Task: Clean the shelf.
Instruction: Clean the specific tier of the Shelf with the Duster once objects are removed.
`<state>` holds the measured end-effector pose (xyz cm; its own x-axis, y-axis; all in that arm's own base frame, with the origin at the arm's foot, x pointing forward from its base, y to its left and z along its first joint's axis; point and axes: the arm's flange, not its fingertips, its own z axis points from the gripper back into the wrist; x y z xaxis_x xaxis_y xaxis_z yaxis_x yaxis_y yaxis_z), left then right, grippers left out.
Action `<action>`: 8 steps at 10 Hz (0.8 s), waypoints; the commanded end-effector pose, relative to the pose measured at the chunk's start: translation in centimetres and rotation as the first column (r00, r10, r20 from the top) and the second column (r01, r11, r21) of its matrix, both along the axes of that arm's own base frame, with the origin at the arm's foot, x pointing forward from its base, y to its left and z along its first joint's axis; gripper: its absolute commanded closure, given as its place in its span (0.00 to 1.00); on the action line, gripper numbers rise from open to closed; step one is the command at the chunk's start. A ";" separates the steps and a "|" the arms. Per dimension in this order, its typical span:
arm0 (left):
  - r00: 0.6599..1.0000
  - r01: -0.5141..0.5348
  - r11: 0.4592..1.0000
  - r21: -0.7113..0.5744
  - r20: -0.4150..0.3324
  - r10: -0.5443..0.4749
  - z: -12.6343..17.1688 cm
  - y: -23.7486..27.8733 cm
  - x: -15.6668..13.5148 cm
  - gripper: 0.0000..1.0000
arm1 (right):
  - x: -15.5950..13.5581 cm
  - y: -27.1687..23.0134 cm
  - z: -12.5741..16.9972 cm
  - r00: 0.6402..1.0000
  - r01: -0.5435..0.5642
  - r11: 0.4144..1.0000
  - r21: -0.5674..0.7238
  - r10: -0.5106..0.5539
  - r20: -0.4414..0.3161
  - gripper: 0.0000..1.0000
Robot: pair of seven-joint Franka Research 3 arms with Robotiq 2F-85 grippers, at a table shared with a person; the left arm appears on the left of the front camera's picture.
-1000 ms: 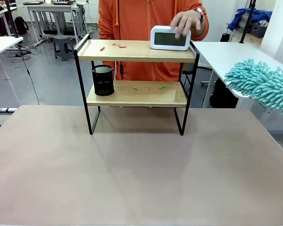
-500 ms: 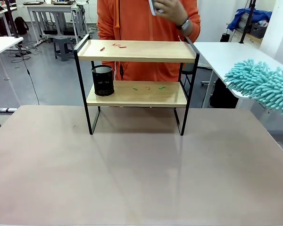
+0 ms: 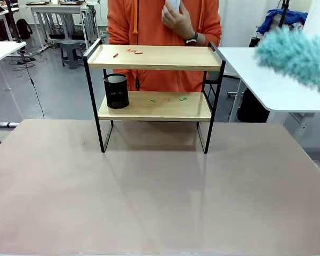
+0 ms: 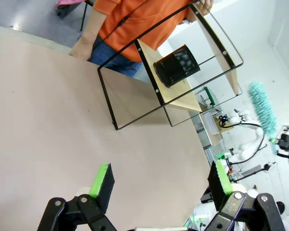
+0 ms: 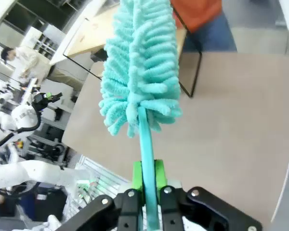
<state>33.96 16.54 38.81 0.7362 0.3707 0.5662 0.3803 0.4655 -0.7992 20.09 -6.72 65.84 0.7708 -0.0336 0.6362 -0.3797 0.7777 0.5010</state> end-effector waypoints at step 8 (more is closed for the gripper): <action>1.000 0.000 1.000 -0.008 0.019 0.000 0.1 -0.3 -0.1 0.00 | 4.7 14.4 4.0 0.989 -0.072 0.955 -0.288 0.105 0.103 0.88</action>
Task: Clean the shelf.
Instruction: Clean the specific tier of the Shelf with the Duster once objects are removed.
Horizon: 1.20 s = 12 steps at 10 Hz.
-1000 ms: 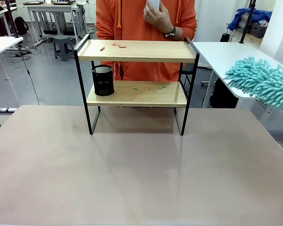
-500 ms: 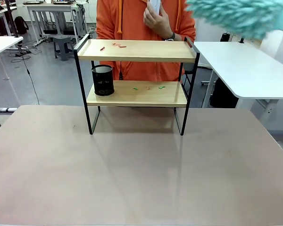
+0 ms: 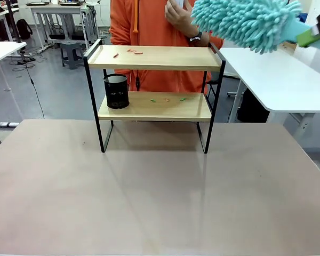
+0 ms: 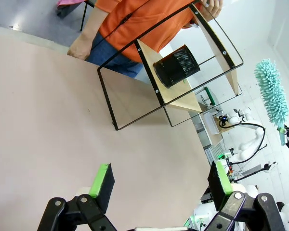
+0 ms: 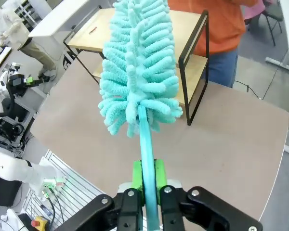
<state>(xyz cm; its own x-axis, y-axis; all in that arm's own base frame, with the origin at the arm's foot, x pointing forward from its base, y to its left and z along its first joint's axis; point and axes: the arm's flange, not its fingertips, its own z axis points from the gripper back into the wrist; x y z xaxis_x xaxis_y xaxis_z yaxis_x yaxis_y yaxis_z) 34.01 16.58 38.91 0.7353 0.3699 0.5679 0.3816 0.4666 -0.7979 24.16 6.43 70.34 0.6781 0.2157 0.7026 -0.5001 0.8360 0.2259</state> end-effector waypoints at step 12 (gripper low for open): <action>1.000 0.000 1.000 -0.010 0.018 0.000 0.0 -0.3 -0.1 0.00 | 14.7 17.0 -5.2 0.960 0.268 0.958 -0.103 -0.275 -0.062 0.88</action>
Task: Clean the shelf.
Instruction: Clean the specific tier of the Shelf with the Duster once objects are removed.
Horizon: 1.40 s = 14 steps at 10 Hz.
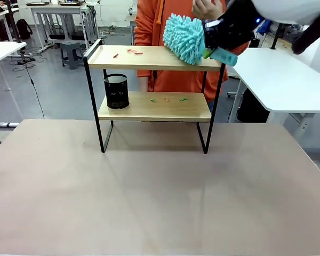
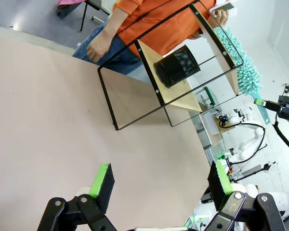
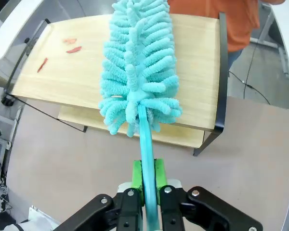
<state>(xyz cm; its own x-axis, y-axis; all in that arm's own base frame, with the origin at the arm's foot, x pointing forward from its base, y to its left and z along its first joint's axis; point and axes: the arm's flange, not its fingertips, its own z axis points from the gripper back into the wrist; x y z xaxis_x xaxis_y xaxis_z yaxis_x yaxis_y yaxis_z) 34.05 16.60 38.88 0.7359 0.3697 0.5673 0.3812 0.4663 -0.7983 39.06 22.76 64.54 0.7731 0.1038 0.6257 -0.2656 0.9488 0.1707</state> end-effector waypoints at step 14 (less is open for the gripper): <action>1.000 -0.001 1.000 -0.010 0.019 0.001 0.0 -0.3 -0.2 0.00 | 2.2 5.2 0.7 0.908 -0.388 0.911 0.139 0.403 -0.111 0.88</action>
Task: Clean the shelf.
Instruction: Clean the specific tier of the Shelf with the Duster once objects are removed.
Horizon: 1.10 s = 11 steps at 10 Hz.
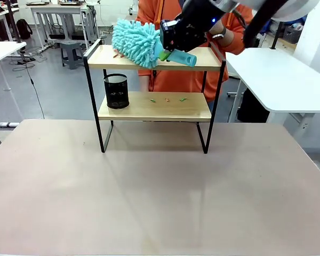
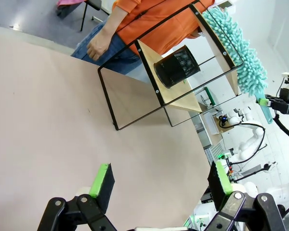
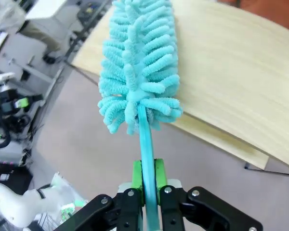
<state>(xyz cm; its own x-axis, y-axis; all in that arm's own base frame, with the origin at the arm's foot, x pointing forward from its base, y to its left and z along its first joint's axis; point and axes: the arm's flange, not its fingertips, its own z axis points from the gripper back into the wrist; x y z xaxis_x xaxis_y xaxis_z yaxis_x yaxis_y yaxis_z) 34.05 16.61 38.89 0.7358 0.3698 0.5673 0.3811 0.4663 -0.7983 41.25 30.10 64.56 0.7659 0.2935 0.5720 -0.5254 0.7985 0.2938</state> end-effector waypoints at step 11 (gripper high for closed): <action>1.000 0.000 1.000 -0.010 0.019 0.001 0.0 -0.3 -0.2 0.00 | -7.9 -14.4 0.9 0.816 -0.499 0.790 0.357 0.567 -0.114 0.88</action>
